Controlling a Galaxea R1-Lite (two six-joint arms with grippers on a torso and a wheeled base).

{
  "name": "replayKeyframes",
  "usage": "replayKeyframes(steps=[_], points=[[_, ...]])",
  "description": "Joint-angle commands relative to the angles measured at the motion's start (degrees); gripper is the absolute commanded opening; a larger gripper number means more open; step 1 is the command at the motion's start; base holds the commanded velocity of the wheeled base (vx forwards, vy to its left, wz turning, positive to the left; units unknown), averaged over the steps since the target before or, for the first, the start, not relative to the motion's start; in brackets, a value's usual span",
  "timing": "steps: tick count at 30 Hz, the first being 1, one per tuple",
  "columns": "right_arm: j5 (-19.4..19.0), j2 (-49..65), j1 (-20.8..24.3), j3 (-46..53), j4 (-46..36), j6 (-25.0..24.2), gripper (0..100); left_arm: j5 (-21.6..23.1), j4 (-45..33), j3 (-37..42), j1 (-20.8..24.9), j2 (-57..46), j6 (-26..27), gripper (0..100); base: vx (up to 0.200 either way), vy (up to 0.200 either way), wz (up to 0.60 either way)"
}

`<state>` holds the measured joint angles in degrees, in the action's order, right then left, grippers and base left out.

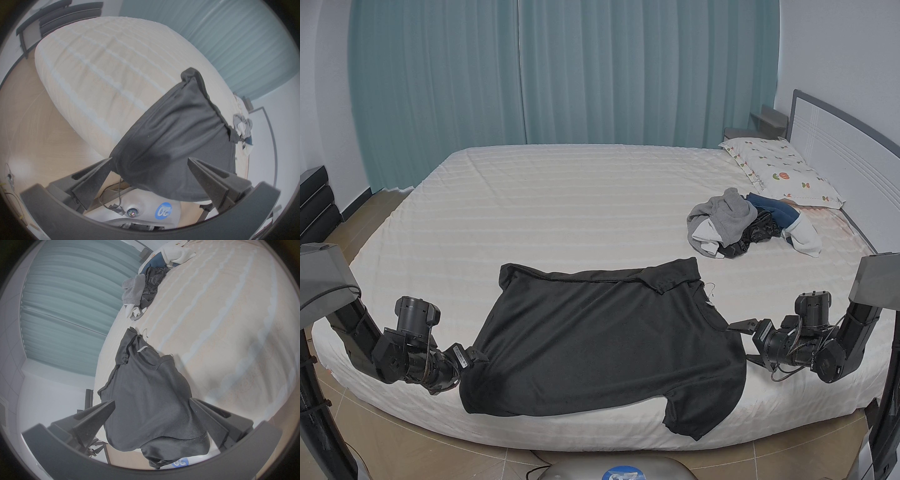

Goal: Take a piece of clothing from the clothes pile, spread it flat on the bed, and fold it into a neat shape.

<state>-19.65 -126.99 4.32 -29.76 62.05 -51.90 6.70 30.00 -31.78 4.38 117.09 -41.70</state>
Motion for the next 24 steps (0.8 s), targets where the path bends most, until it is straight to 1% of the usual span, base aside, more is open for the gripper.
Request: replayKeyframes(steps=[1,2,4,11,17,20,22,23,24], points=[[-0.12,1.22,-0.01,-0.04,0.26,-0.75,100,0.5,0.06,-1.35,-0.77,-0.9,-1.63,100,0.0,0.0,0.0],[-0.04,1.31,-0.1,-0.3,0.26,-1.63,100,0.68,0.06,-1.71,-0.86,-0.64,-2.07,100,0.0,0.0,0.0],[-0.04,1.31,-0.1,-0.3,0.35,-2.6,100,0.85,0.06,-1.88,-1.21,-0.37,-2.15,100,0.0,0.2,0.0],[0.05,0.69,-0.1,0.05,2.37,-2.77,100,1.82,-0.03,-2.67,-2.09,-0.11,-2.42,100,0.0,0.2,0.0],[0.14,0.6,-0.01,-0.13,2.46,-2.77,100,1.91,0.06,-3.02,-2.0,0.95,-2.59,100,0.0,0.0,0.0],[0.14,0.51,0.17,-0.13,2.46,-2.77,100,2.08,0.06,-3.55,-2.0,1.21,-4.09,100,0.0,0.0,0.0],[0.14,0.6,0.25,-0.3,2.46,-2.77,100,2.35,0.15,-4.43,-1.92,1.21,-6.64,100,0.0,0.0,0.0],[0.14,0.69,0.25,-0.3,2.55,-2.77,100,2.35,0.15,-4.52,-1.92,1.12,-6.81,100,0.0,0.0,0.0],[0.32,1.22,0.25,-0.39,2.64,-2.86,100,3.4,0.15,-4.52,-1.56,1.21,-7.51,100,0.2,0.0,0.0]])
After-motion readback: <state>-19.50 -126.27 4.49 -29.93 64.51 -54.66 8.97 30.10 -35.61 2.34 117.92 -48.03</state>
